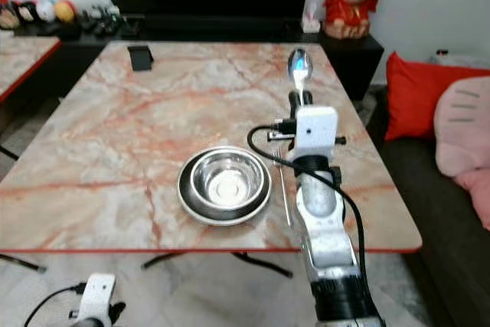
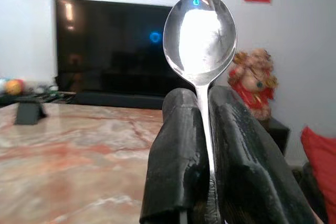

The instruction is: Setting the table

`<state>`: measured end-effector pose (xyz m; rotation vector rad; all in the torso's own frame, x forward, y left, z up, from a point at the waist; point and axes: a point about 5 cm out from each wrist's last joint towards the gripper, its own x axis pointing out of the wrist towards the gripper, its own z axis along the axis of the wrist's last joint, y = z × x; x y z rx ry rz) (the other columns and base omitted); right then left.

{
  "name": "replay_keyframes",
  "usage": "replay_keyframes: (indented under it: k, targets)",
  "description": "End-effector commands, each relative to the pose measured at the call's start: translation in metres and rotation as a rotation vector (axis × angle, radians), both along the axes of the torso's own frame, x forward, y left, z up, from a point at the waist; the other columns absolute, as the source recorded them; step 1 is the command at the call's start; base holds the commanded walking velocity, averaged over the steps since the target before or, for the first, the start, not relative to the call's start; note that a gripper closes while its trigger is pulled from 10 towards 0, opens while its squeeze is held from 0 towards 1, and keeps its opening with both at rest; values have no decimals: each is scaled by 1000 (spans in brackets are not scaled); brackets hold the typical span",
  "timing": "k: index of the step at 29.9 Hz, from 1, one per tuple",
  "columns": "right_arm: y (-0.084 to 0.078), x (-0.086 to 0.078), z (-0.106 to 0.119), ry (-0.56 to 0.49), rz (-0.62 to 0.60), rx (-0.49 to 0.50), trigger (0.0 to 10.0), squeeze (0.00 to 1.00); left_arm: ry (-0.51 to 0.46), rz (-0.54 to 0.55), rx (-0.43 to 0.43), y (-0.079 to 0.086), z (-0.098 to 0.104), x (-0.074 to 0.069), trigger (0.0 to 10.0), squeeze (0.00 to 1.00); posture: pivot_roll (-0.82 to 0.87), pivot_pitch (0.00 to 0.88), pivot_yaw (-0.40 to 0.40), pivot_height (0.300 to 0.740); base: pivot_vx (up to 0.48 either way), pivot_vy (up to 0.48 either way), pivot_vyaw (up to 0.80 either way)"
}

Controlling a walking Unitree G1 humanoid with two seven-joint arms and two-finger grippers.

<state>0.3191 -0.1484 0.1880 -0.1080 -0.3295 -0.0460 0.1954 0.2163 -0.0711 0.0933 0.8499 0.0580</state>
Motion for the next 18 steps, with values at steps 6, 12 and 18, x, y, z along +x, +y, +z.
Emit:
replay_keyframes:
  k: [6,12,18]
  targets:
    - [-23,2,-5,81,-65,34,10000,0,31,2,-8,-1,-4,-5,10000,0,-31,0,2,740,0,0,0]
    - [-40,12,-27,291,-55,77,10000,0,32,-1,-11,-2,-4,-5,10000,0,-36,0,4,740,0,0,0]
    - [-54,17,-36,410,-110,107,10000,0,32,-4,-17,-3,-4,-4,10000,0,-41,0,4,740,0,0,0]
